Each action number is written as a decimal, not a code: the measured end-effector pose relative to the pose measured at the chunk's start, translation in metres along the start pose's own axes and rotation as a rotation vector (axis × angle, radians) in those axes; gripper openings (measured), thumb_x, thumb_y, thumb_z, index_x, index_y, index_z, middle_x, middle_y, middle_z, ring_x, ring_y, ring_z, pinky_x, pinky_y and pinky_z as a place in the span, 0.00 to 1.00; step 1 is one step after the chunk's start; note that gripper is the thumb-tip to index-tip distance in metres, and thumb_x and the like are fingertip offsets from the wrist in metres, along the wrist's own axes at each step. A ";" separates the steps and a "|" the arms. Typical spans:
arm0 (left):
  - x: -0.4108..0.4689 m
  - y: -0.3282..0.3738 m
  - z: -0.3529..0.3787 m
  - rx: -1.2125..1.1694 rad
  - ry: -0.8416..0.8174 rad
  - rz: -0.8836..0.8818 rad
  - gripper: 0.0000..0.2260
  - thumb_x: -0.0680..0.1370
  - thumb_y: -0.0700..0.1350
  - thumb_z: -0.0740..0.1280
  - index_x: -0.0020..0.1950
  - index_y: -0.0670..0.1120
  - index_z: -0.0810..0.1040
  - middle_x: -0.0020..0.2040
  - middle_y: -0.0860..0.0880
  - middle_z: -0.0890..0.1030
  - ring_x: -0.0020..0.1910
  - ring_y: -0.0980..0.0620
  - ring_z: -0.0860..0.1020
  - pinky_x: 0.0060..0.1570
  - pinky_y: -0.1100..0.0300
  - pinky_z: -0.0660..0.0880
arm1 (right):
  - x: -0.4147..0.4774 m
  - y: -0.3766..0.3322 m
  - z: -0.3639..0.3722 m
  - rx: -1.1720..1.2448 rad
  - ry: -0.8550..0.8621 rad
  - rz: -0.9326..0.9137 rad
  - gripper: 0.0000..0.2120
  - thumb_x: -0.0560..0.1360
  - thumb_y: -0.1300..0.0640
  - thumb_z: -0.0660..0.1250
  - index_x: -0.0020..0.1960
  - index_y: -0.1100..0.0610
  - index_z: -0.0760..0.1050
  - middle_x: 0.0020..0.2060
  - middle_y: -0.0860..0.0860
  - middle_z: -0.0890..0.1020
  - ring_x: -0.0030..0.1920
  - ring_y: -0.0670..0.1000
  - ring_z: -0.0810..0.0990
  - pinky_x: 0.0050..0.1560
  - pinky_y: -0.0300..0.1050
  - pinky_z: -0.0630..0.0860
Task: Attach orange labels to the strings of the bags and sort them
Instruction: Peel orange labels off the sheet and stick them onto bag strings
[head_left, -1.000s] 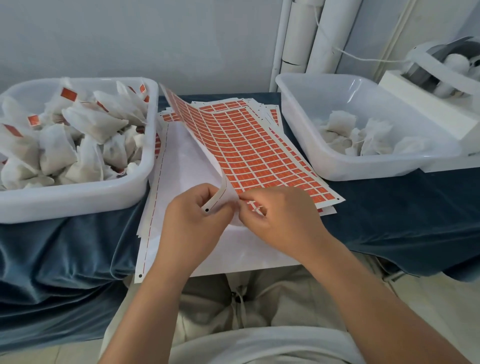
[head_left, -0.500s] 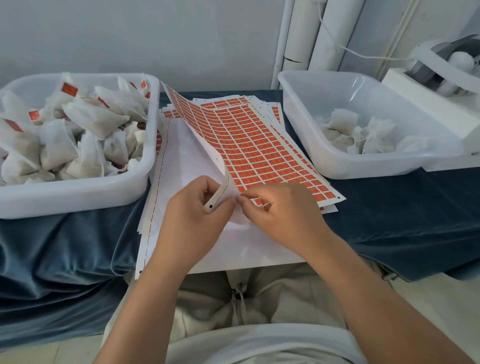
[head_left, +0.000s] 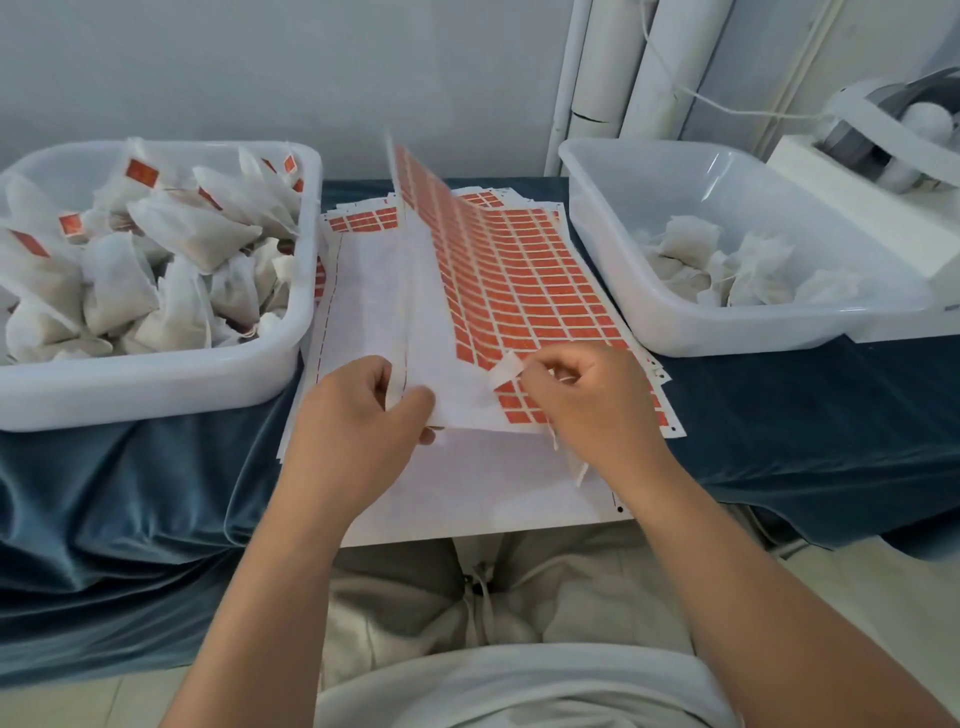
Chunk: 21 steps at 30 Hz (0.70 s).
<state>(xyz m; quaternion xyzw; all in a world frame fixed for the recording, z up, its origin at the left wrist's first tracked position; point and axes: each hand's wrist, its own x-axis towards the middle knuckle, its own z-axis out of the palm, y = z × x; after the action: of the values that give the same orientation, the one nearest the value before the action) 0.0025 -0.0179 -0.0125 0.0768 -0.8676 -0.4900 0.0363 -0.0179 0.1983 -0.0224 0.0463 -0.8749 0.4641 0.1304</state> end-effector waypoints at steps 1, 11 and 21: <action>0.002 -0.002 -0.002 0.036 -0.024 -0.027 0.14 0.78 0.48 0.69 0.40 0.39 0.72 0.33 0.50 0.85 0.35 0.57 0.86 0.41 0.42 0.83 | 0.002 0.000 -0.003 0.034 0.020 0.044 0.10 0.80 0.50 0.68 0.41 0.43 0.84 0.38 0.38 0.86 0.42 0.41 0.84 0.39 0.34 0.79; 0.001 -0.011 -0.020 0.670 0.115 0.020 0.29 0.78 0.66 0.69 0.71 0.51 0.67 0.47 0.53 0.83 0.44 0.49 0.83 0.39 0.54 0.78 | -0.001 -0.018 -0.028 0.489 0.028 0.300 0.08 0.81 0.47 0.69 0.54 0.49 0.85 0.45 0.44 0.89 0.38 0.40 0.87 0.36 0.35 0.82; -0.028 0.028 0.026 -0.569 -0.111 0.021 0.09 0.81 0.57 0.70 0.46 0.57 0.88 0.48 0.55 0.89 0.41 0.59 0.85 0.41 0.61 0.77 | -0.014 -0.030 -0.004 0.562 -0.130 0.288 0.10 0.82 0.46 0.66 0.53 0.45 0.86 0.28 0.42 0.77 0.26 0.42 0.72 0.34 0.36 0.72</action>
<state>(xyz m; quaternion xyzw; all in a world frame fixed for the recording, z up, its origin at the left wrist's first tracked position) 0.0240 0.0233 -0.0021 0.0279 -0.6967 -0.7167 0.0138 0.0027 0.1843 -0.0001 -0.0143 -0.7167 0.6971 -0.0105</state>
